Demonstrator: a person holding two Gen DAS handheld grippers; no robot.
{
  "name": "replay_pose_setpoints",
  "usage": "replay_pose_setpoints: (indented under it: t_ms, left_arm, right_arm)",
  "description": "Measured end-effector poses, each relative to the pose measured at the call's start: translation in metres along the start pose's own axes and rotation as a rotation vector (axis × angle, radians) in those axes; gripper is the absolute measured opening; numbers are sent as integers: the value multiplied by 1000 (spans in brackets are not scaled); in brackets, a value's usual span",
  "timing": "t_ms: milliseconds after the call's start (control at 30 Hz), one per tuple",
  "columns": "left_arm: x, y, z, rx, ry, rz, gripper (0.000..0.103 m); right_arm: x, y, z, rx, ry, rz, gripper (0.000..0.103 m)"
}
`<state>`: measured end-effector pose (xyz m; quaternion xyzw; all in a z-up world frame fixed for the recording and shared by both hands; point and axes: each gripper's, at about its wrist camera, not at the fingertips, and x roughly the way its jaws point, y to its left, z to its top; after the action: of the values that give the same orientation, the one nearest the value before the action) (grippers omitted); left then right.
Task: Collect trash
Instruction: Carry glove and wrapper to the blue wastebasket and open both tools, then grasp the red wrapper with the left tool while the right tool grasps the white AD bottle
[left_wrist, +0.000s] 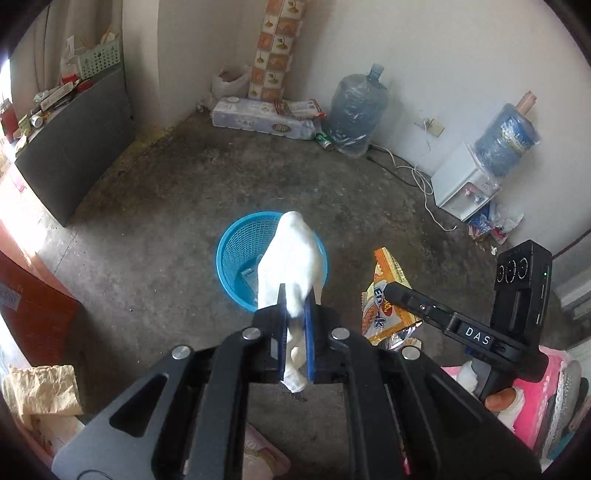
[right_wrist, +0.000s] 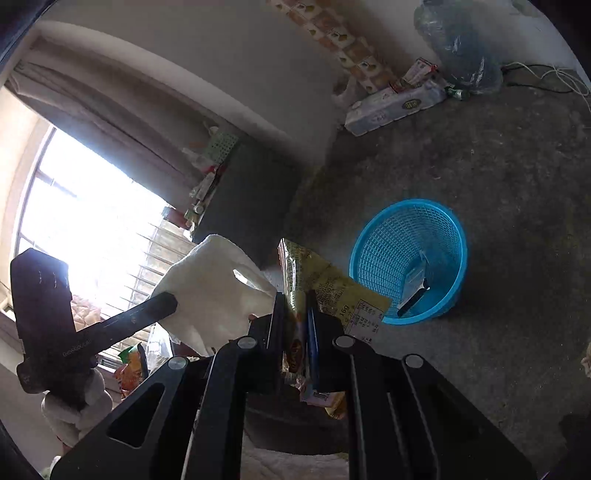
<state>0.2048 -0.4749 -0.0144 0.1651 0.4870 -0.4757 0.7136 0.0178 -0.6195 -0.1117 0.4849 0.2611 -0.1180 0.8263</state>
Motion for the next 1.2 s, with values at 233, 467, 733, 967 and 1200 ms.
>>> replay_pose_setpoints:
  t_ms: [233, 467, 733, 967, 1200]
  left_arm:
    - [135, 22, 38, 9, 90, 78, 6]
    - [190, 40, 63, -33, 26, 176, 45]
    - [163, 37, 64, -34, -31, 145, 48]
    - [99, 30, 57, -63, -86, 69, 48]
    - [-2, 6, 18, -29, -177, -2, 51]
  right_arm:
    - [78, -62, 42, 97, 24, -48, 11]
    - [149, -102, 73, 165, 36, -101, 55]
    - [135, -113, 62, 180, 19, -105, 55]
    - [77, -87, 43, 145, -45, -70, 55]
    - [-2, -23, 4, -2, -124, -31, 62]
